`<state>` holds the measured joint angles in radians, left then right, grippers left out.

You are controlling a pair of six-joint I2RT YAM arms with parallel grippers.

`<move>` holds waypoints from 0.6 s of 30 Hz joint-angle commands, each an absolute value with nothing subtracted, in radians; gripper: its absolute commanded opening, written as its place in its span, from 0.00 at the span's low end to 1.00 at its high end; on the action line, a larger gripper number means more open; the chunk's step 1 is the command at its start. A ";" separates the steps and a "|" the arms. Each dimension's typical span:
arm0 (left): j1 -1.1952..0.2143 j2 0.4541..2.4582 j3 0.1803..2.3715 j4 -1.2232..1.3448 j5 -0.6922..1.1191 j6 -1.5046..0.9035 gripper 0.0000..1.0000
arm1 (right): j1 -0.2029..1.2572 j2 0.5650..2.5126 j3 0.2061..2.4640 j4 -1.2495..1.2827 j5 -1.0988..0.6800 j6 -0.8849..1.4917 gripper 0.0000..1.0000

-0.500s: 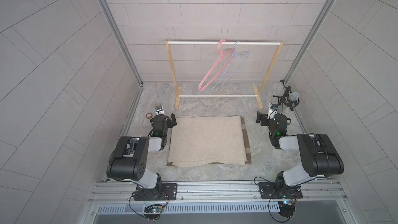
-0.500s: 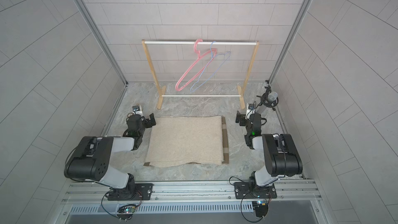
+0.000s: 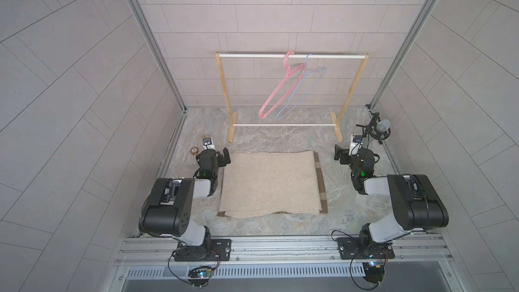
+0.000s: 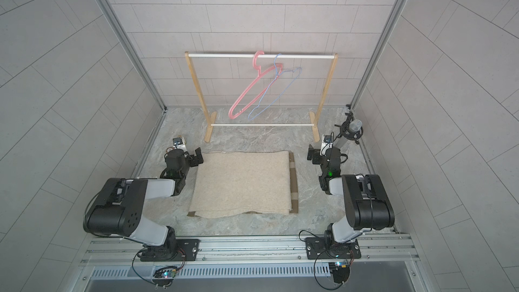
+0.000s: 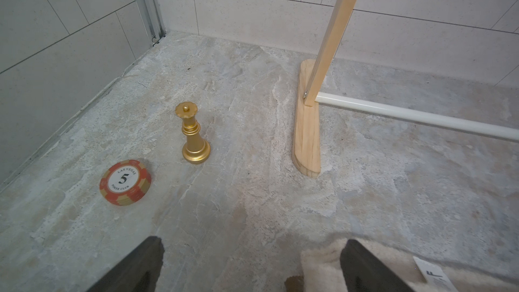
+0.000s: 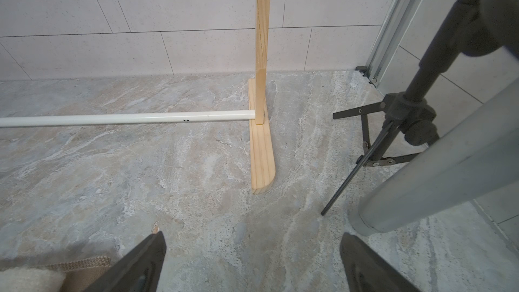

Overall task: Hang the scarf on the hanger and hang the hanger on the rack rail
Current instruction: Pick up the hanger from the clothesline.

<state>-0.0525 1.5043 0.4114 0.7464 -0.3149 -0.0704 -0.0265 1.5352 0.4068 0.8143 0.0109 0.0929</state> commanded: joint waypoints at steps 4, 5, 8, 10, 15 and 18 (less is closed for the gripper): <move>-0.122 1.258 0.383 0.629 -0.454 -0.048 1.00 | -0.022 1.422 0.370 0.801 -0.034 0.053 1.00; -0.133 1.212 0.401 0.582 -0.457 -0.072 1.00 | -0.013 1.361 0.381 0.727 -0.022 0.067 1.00; -0.138 1.102 0.508 0.400 -0.366 -0.147 1.00 | -0.009 1.168 0.439 0.425 -0.036 0.160 1.00; -0.139 1.051 0.670 0.184 -0.250 -0.161 1.00 | -0.007 1.017 0.463 0.280 -0.078 0.255 1.00; -0.140 1.053 0.976 -0.141 0.062 -0.180 1.00 | 0.001 0.777 0.526 0.022 -0.244 0.470 1.00; -0.154 1.114 1.129 -0.274 0.248 -0.179 1.00 | 0.013 0.713 0.563 -0.055 -0.389 0.575 1.00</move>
